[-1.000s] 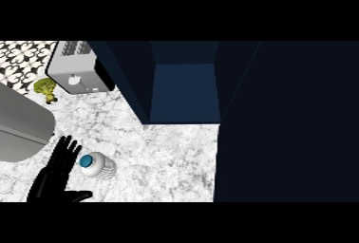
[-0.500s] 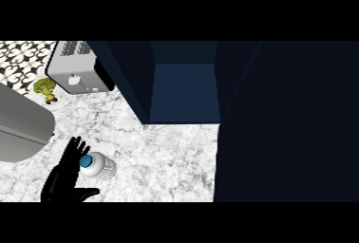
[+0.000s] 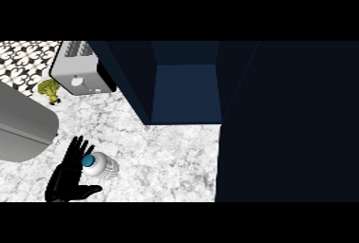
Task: Pick up the bottled water, place it into the cabinet and close the cabinet
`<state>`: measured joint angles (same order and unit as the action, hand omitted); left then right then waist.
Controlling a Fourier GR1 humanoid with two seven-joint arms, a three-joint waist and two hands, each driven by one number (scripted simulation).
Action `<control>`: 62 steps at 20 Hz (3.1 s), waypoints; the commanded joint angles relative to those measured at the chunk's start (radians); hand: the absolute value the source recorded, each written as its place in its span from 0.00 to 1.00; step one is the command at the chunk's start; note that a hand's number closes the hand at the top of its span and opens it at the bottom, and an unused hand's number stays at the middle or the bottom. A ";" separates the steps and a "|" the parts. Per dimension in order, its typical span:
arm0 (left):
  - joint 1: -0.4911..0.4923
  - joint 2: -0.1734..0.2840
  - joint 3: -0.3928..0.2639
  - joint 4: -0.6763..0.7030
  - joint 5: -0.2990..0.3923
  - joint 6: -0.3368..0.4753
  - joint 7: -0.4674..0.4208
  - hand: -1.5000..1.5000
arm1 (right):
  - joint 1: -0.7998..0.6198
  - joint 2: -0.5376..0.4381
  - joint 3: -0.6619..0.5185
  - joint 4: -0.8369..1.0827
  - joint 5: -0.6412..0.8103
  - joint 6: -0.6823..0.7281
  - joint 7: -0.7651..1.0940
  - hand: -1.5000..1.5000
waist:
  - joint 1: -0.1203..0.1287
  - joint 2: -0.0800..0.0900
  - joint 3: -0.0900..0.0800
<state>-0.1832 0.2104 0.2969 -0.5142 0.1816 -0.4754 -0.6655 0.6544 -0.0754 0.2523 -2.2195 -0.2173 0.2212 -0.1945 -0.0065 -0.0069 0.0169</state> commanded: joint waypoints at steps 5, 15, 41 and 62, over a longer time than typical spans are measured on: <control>-0.054 -0.046 -0.005 0.070 0.039 -0.117 0.029 0.00 | 0.027 0.002 0.024 0.008 0.009 0.005 -0.013 0.00 | -0.011 0.008 -0.019; -0.089 -0.086 -0.032 0.058 0.054 -0.170 0.078 0.00 | -0.028 0.020 0.034 0.031 0.023 -0.027 0.018 0.00 | -0.008 0.008 -0.018; -0.096 -0.034 0.011 0.065 0.119 -0.134 -0.040 1.00 | -0.041 -0.018 -0.011 0.048 -0.029 -0.021 -0.005 0.00 | -0.001 0.007 -0.017; 0.062 -0.186 -0.124 -0.609 0.288 0.070 0.441 1.00 | -0.082 -0.002 0.058 0.080 -0.007 -0.057 0.010 0.00 | 0.013 0.003 -0.016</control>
<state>-0.1747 0.0573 0.2200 -0.9414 0.4512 -0.4618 -0.3337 0.6086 -0.0897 0.3122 -2.1793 -0.2114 0.1671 -0.1797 0.0023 -0.0036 0.0007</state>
